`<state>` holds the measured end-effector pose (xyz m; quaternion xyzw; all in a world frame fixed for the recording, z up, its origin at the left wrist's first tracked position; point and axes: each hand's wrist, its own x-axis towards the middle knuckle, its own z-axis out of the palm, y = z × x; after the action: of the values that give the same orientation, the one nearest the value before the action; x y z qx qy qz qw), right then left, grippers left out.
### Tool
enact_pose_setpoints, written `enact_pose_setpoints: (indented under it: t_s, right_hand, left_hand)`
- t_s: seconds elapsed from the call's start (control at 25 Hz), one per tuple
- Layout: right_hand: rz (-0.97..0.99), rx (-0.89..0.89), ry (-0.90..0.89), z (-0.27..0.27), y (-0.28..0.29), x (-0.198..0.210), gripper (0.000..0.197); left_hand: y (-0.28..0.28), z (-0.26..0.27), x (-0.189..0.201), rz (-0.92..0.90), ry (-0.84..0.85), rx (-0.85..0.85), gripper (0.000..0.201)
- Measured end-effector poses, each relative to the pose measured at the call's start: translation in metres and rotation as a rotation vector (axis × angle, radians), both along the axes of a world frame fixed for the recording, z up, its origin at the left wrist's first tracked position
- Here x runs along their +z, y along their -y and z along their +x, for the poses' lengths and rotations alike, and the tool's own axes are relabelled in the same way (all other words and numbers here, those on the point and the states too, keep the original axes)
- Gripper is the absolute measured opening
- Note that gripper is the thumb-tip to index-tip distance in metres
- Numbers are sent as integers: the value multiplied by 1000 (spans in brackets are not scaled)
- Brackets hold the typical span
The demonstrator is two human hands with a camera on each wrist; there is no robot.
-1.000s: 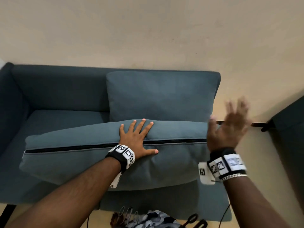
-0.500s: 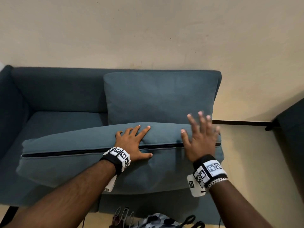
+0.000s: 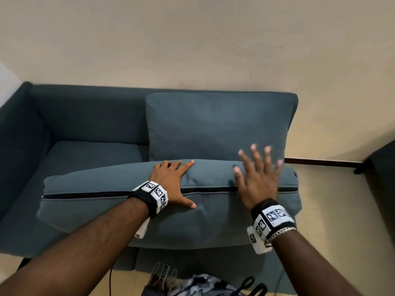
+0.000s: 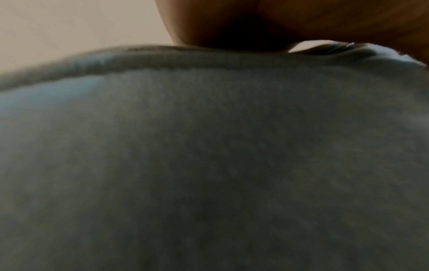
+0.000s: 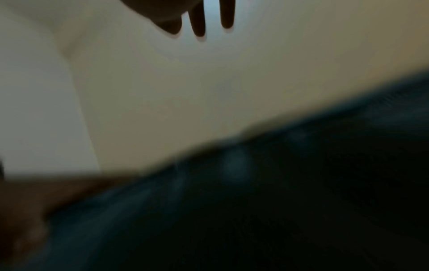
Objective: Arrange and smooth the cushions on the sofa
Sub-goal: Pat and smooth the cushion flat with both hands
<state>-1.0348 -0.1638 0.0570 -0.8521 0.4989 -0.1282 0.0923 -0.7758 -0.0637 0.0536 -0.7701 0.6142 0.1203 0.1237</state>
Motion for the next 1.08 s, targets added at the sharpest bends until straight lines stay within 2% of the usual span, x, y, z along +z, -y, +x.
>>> enact_pose_setpoints:
  t_s: [0.04, 0.08, 0.12, 0.16, 0.28, 0.32, 0.36, 0.4, 0.44, 0.52, 0.56, 0.6, 0.64, 0.68, 0.76, 0.8, 0.84, 0.88, 0.92, 1.0, 1.04, 1.08]
  right_hand:
    - [192, 59, -203, -4, -1, -31, 85]
    - [304, 65, -263, -5, 4, -44, 93]
    - [338, 8, -259, 0, 10, -38, 91]
    - [293, -51, -180, 5, 14, -25, 85]
    - [0, -72, 335, 25, 6, 39, 63]
    - [-110, -64, 492, 29, -4, 52, 55]
    - [-191, -67, 576, 33, -13, 53, 51]
    - [-205, -54, 527, 37, -21, 41, 52]
    - [-135, -16, 342, 40, -28, 22, 57]
    - [137, 117, -207, 37, -34, -33, 82]
    - [247, 147, -323, 36, -29, -44, 90]
    - [275, 120, -358, 39, -22, -41, 89]
    - [246, 70, -328, 43, -16, -28, 81]
    - [208, 33, -195, 49, -13, -10, 72]
    - [70, -16, 193, 58, -12, 34, 59]
    - [-25, -28, 421, 60, -18, 48, 56]
    - [-114, -40, 572, 62, -25, 53, 54]
    - [-159, -37, 540, 66, -33, 45, 55]
    - [-133, 3, 337, 70, -42, 27, 58]
    - [183, 150, -222, 73, -56, -28, 62]
    - [305, 167, -390, 75, -53, -38, 63]
    - [352, 152, -417, 83, -49, -34, 63]
  left_hand:
    - [-3, 4, 1, 29, 9, -7, 147]
    - [-8, 7, 1, 62, 9, -4, 148]
    - [-11, 12, 1, 74, 6, 9, 150]
    - [-14, 18, 1, 76, -5, 28, 151]
    - [-24, 24, -2, 57, -45, 58, 151]
    - [-25, 24, -1, 69, -53, 48, 150]
    - [-25, 23, -1, 74, -61, 39, 150]
    - [-26, 23, 0, 66, -63, 38, 151]
    - [-26, 24, 2, 52, -62, 37, 151]
    - [-26, 28, 6, 59, -76, 11, 152]
    - [-28, 30, 8, 78, -77, -7, 151]
    - [-27, 34, 11, 87, -64, -23, 151]
    - [-25, 39, 14, 87, -51, -33, 151]
    - [-27, 42, 14, 89, -51, -32, 150]
    - [-30, 46, 14, 70, -52, -33, 149]
    - [-33, 46, 14, 69, -57, -33, 148]
    - [-35, 46, 13, 70, -63, -28, 148]
    - [-37, 45, 11, 68, -64, -13, 148]
    - [-38, 44, 9, 71, -63, -1, 149]
    - [-41, 40, 6, 132, -79, 2, 151]
    - [-43, 39, 4, 152, -89, 4, 152]
    - [-47, 39, 3, 145, -90, 7, 152]
